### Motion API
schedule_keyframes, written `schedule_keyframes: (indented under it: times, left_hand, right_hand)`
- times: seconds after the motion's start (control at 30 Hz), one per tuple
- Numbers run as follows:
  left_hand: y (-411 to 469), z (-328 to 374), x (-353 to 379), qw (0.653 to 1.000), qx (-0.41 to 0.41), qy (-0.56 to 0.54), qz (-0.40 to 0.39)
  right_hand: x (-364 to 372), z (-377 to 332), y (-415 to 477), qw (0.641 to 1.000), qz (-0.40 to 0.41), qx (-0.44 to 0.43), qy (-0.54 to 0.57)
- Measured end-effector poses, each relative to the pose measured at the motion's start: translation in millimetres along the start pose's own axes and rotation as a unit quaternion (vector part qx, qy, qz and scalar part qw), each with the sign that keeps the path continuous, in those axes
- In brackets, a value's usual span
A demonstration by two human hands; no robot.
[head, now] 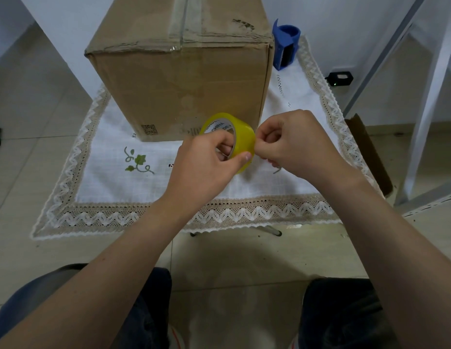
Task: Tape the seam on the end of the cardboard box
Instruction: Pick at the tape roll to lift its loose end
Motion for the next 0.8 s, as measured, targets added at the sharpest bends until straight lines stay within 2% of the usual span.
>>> schedule_keyframes:
  times: [0.2,0.33,0.43,0.8]
  left_hand:
    - [1.0,0.6,-0.4,0.999,0.009,0.043,0.007]
    - [5.2,-10.0,-4.9,0.999,-0.032,-0.003,0.03]
    - [5.2,-9.7,-4.6,0.998,-0.04,-0.022,0.032]
    - [2.1,-4.4,0.8,0.999,-0.026,-0.013,0.019]
  right_hand:
    - [2.3,-6.2,-4.3,0.999,-0.015,0.002,0.028]
    - [-12.1,-0.2,-1.4,0.997,0.033,0.008,0.065]
    - [-10.3,4.9,-1.5,0.997,0.021,0.022,0.074]
    - [-2.1,0.6,-0.7,0.999,0.002,0.039,0.035]
Point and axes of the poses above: each hand's wrist, its own y-axis towards the middle knuckle, its own x-axis out of the palm, z = x × y, the point moved 5 cm from there along y, towards the middle knuckle, and after that the axes turned 1 degree about x, right-handed, at the moved point
